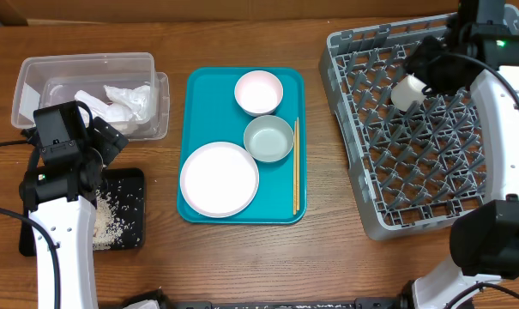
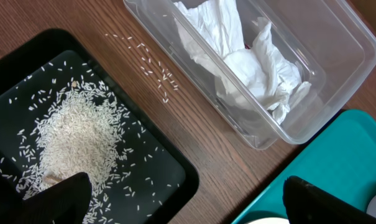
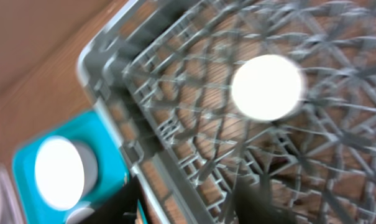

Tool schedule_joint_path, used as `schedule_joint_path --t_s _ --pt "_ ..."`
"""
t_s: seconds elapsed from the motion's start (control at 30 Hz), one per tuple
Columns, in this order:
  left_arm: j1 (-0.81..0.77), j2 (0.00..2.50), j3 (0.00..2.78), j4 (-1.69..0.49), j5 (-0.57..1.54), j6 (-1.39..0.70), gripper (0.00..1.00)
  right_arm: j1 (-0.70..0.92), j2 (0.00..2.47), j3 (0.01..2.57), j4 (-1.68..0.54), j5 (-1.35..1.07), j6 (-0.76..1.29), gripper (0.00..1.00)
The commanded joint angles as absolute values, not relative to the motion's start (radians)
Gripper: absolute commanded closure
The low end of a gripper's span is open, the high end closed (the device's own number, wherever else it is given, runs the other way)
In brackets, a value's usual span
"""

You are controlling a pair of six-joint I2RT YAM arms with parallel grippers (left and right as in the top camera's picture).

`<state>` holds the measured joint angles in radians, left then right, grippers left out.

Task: Sort waste into correct bins and load items into the dishwasher
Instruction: 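Release the cup and raise the right gripper from the rack, then move the right gripper left from the rack toward the teal tray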

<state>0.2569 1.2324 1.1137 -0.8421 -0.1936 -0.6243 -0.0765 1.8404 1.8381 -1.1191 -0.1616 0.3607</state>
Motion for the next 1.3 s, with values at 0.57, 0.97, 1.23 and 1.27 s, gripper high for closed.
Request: schedule_joint_path --t_s 0.57,0.97,1.23,1.27 --pt "0.261 1.223 1.129 -0.841 -0.189 -0.605 0.0 0.234 1.859 1.522 -0.93 0.074 0.07 0.17" --pt "0.261 1.223 1.129 -0.841 -0.19 -0.605 0.0 0.236 1.86 1.418 -0.891 0.031 0.07 0.39" --pt "0.261 1.223 1.129 -0.841 -0.19 -0.605 0.0 0.236 1.861 1.414 -0.855 0.031 0.083 0.58" --pt "0.261 1.223 1.129 -0.841 -0.189 -0.605 0.0 0.236 1.863 1.413 -0.849 0.032 0.086 0.59"
